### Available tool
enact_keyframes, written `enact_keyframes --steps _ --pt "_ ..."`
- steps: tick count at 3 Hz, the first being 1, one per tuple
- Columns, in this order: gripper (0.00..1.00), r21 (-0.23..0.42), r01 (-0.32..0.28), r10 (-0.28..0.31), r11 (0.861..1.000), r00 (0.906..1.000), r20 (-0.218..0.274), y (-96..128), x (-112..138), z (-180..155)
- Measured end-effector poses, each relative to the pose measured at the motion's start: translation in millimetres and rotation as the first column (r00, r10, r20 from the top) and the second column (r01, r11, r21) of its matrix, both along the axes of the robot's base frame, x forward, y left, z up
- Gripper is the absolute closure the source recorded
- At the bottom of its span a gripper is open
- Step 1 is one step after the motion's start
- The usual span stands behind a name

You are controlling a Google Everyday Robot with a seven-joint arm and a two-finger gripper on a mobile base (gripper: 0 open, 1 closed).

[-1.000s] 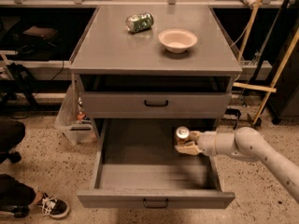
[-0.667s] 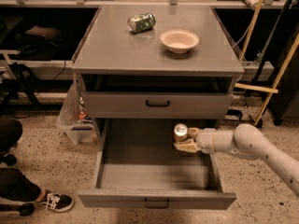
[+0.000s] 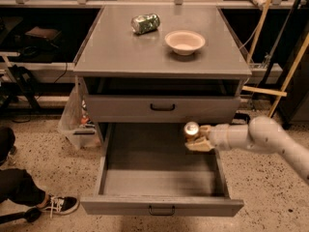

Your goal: Pick orange can from middle drawer and place on counter

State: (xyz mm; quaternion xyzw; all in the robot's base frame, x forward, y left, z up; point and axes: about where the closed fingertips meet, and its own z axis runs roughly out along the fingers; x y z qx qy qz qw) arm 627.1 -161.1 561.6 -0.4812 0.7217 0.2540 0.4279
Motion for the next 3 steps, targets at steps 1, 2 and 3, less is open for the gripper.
enact_keyframes --steps 1,2,3 --pt "1.0 -0.142 -0.027 0.03 0.989 0.9994 0.017 -32 36 101" --pt "1.0 -0.29 -0.078 0.098 0.954 0.9936 0.055 -29 67 205" --pt "1.0 -0.293 -0.08 0.101 0.953 0.9934 0.055 -29 66 207"
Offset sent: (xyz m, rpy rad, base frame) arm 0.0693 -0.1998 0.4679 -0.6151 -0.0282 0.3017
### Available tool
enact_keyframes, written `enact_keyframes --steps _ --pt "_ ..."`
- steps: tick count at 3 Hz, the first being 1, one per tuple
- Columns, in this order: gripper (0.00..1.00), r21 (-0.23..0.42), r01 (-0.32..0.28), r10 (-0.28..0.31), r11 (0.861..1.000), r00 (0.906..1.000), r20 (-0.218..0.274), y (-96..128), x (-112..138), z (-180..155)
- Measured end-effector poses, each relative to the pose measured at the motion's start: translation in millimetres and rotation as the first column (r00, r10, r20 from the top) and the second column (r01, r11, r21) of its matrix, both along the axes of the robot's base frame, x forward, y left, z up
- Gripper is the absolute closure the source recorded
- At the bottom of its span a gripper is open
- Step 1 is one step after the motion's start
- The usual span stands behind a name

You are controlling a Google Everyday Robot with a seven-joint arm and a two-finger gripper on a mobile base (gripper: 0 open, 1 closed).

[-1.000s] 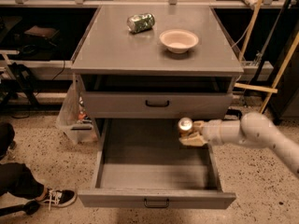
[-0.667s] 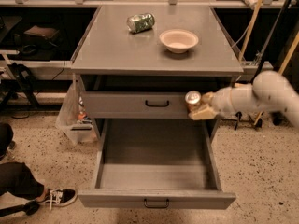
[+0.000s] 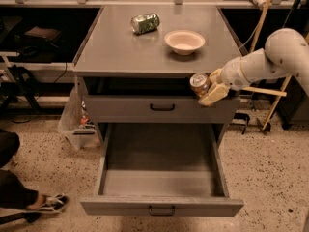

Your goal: Pick orange can from middle drawer and place on counter

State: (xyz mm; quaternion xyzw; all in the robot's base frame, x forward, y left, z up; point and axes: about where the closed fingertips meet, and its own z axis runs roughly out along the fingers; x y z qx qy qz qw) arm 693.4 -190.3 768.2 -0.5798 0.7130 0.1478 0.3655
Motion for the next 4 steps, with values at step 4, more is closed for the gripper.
enact_keyframes --steps 4 --pt "1.0 -0.201 0.118 -0.128 0.973 0.9912 -0.036 -1 -38 149"
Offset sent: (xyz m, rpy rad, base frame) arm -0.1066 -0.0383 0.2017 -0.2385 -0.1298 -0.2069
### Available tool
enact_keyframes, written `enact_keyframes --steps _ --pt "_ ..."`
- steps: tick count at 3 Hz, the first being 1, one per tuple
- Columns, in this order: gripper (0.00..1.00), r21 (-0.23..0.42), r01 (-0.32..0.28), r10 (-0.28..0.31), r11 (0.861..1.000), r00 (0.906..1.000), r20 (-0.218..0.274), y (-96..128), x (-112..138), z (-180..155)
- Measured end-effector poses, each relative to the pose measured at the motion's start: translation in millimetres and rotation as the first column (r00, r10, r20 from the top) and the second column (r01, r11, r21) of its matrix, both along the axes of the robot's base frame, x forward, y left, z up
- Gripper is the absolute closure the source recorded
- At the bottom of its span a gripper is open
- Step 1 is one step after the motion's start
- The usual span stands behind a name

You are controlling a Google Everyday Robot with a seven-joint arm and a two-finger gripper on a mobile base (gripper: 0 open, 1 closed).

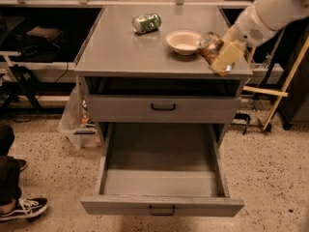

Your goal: Pick orange can from middle drawer and place on counter

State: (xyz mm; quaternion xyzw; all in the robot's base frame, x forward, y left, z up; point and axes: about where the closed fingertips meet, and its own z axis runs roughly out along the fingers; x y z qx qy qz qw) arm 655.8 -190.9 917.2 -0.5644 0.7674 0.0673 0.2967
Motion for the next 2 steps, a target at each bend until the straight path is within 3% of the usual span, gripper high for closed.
enact_keyframes --steps 1,2 --pt "1.0 0.028 0.021 -0.017 0.999 0.9932 -0.115 24 48 -30" --pt "1.0 0.014 0.066 -0.065 0.998 0.9946 -0.081 5 68 -22"
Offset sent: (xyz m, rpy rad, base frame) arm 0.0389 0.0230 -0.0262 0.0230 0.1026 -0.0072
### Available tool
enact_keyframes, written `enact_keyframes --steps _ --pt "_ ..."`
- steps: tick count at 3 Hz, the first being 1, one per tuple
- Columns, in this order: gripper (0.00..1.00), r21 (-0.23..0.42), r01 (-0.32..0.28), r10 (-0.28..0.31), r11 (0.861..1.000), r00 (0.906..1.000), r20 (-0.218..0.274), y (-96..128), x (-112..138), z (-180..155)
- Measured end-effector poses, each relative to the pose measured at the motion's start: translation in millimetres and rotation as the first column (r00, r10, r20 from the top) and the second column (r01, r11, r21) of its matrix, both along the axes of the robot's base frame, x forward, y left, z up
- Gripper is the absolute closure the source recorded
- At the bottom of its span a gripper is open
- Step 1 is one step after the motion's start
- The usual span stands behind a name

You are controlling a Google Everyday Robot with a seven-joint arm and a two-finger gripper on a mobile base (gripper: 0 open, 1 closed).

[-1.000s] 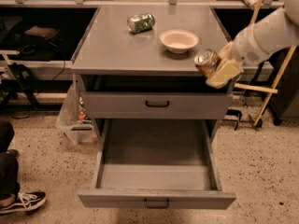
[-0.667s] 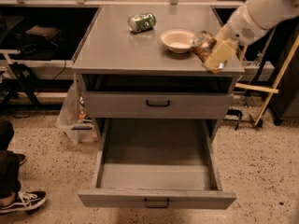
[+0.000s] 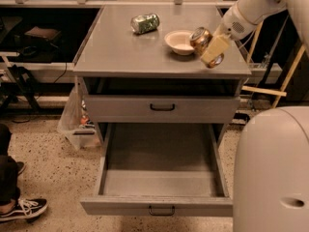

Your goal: Pick orange can from middle drawer and place on counter

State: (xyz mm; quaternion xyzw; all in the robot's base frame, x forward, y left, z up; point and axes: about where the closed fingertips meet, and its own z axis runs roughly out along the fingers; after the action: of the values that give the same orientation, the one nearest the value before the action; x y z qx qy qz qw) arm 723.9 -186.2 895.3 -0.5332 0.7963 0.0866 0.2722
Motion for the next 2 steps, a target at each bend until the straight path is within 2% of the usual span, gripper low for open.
enact_keyframes --steps 1,2 --pt "1.0 0.052 0.049 -0.051 0.997 0.9983 0.029 -14 14 3" --pt "1.0 0.171 0.155 -0.171 0.973 0.9821 0.08 -38 49 1"
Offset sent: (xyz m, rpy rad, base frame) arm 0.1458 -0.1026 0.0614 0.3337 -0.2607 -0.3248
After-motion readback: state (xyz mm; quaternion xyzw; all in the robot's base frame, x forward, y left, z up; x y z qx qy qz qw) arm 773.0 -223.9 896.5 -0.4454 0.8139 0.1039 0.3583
